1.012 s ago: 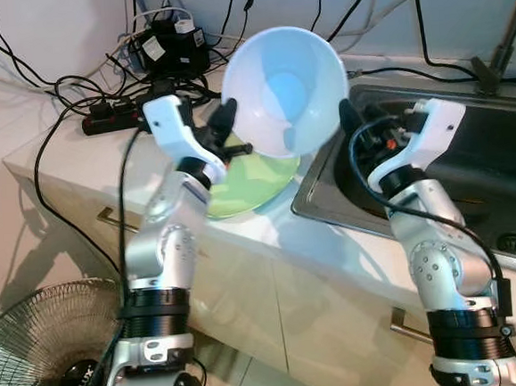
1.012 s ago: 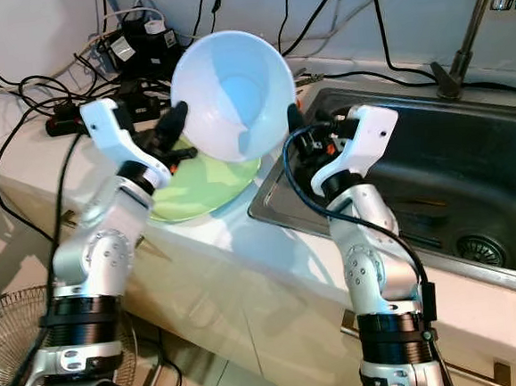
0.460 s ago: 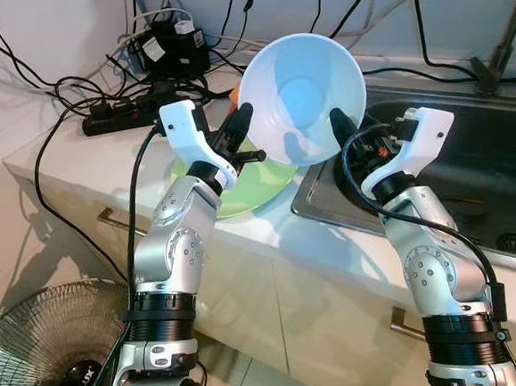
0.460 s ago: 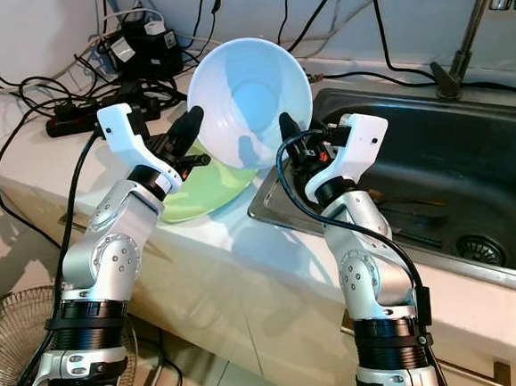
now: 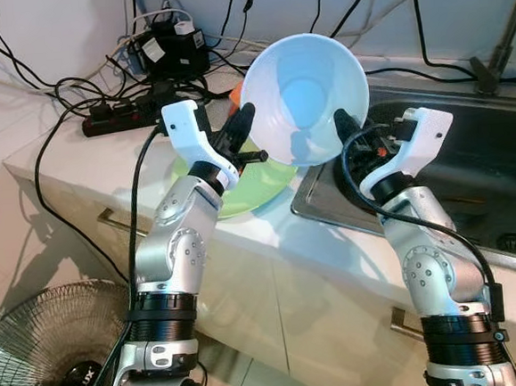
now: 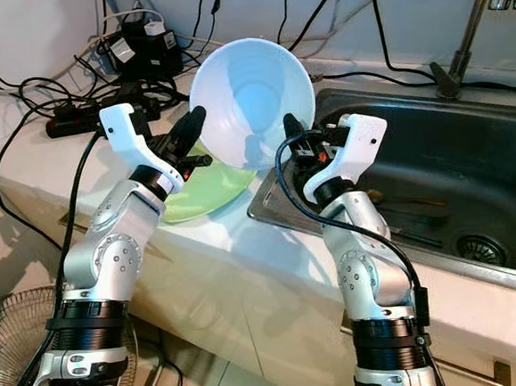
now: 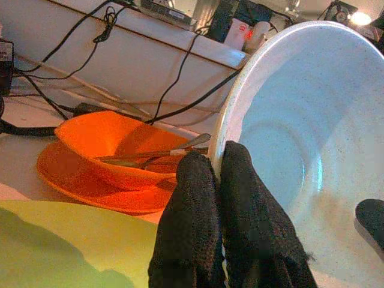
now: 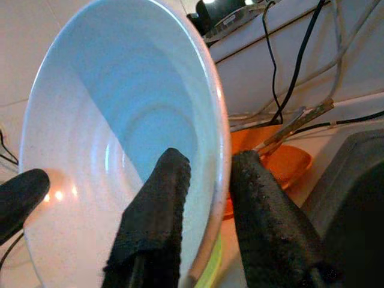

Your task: Kitchen organization

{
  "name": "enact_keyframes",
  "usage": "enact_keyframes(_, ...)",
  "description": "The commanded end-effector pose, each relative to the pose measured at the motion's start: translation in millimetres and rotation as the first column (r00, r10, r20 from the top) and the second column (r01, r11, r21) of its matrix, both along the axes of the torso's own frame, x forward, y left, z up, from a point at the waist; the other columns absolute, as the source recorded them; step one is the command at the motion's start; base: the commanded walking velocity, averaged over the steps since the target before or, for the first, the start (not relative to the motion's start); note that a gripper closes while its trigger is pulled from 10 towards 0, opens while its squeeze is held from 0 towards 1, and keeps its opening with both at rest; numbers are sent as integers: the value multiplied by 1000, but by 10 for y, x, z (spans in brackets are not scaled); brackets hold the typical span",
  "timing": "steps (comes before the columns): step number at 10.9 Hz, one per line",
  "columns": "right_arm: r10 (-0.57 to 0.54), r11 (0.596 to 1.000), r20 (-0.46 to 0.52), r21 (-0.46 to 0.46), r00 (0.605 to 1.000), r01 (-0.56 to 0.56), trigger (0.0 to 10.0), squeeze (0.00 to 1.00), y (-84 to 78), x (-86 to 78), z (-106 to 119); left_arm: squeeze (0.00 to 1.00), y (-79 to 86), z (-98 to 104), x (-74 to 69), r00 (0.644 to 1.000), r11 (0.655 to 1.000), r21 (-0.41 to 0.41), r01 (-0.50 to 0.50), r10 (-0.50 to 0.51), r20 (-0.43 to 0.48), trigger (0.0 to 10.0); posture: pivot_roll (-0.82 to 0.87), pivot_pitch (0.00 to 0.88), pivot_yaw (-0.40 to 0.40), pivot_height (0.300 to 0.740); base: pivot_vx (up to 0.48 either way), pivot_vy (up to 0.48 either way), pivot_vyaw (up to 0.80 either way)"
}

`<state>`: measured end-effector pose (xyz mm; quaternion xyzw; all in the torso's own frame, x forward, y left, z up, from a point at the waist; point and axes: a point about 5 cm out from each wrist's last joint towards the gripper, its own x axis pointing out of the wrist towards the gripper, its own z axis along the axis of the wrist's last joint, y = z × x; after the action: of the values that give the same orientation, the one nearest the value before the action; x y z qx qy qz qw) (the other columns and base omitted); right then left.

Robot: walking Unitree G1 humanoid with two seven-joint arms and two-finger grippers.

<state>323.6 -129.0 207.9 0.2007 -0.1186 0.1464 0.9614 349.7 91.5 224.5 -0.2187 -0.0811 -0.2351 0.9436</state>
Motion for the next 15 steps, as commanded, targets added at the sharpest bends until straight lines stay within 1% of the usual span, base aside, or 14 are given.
enact_keyframes(1, 19, 1000, -7, 10, 1000, -19, 0, 0, 30, -8, -22, 0, 4, 97, -18, 999, 1000, -3, 16, -16, 43, 10000, 50, 10, 121, 740, 0, 0, 0)
enact_keyframes(2, 21, 1000, -7, 12, 1000, -21, 0, 0, 34, -9, -22, 0, 4, 96, -18, 999, 1000, 3, 15, -15, 45, 10000, 49, 11, 121, 740, 0, 0, 0)
enact_keyframes(4, 25, 1000, -6, 16, 1000, -25, 0, 0, 44, -14, -24, 0, -7, 97, -21, 998, 999, 51, 9, -12, 63, 10000, 50, 13, 123, 740, 0, 0, 0)
enact_keyframes(8, 27, 999, -8, 22, 1000, -27, 0, 0, 52, -16, -34, 0, -17, 95, -26, 997, 996, 92, 2, -9, 79, 10000, 51, 13, 124, 740, 0, 0, 0)
enact_keyframes(9, 26, 999, -7, 26, 1000, -25, 0, 0, 50, -16, -34, 1000, -33, 96, -31, 996, 994, 109, 9, -19, 90, 10000, 50, 13, 126, 740, 0, 0, 0)
enact_keyframes(13, -6, 998, 1, 60, 1000, 6, 0, 0, -6, 2, 3, 1000, -73, 93, -52, 994, 992, 123, 36, -49, 102, 10000, 49, 11, 126, 740, 0, 0, 0)
enact_keyframes(15, -38, 994, 7, 100, 999, 37, 0, 0, -92, 14, 33, 1000, -86, 82, -55, 993, 991, 128, 41, -54, 104, 10000, 44, 0, 129, 740, 0, 0, 0)
